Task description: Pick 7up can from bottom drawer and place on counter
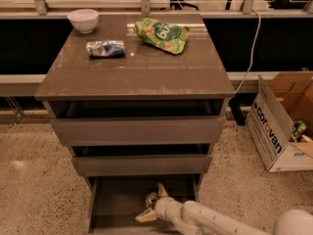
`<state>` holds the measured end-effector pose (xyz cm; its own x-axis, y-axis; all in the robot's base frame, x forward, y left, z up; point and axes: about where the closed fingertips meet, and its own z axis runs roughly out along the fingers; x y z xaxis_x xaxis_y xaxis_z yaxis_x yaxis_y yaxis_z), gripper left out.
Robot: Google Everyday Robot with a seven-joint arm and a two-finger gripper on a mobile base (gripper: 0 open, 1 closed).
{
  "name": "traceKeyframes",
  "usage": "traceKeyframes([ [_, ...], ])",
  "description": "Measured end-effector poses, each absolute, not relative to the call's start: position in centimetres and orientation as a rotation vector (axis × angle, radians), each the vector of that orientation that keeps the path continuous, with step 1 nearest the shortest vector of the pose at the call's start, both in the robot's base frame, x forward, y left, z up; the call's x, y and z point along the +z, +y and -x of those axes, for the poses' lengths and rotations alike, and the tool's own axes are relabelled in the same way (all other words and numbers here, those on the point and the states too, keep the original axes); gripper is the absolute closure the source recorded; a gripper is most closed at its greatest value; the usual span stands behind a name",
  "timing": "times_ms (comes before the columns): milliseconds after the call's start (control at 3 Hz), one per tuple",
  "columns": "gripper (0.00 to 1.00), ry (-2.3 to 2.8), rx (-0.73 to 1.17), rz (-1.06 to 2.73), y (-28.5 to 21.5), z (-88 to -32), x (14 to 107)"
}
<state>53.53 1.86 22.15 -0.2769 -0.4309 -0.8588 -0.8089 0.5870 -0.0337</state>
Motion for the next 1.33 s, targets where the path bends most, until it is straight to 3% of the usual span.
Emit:
traceKeyframes([
  [333, 0.16, 1.941, 0.515, 1.017, 2.3, -53.8, 20.7],
  [667, 0.45, 1.962, 0.509, 1.03, 2.6, -54.0, 19.8],
  [1000, 0.31, 1.961, 0.511, 1.03, 2.7, -54.0, 19.9],
  [1333, 0.02, 1.962, 0.523, 1.018, 2.7, -53.9, 19.7],
])
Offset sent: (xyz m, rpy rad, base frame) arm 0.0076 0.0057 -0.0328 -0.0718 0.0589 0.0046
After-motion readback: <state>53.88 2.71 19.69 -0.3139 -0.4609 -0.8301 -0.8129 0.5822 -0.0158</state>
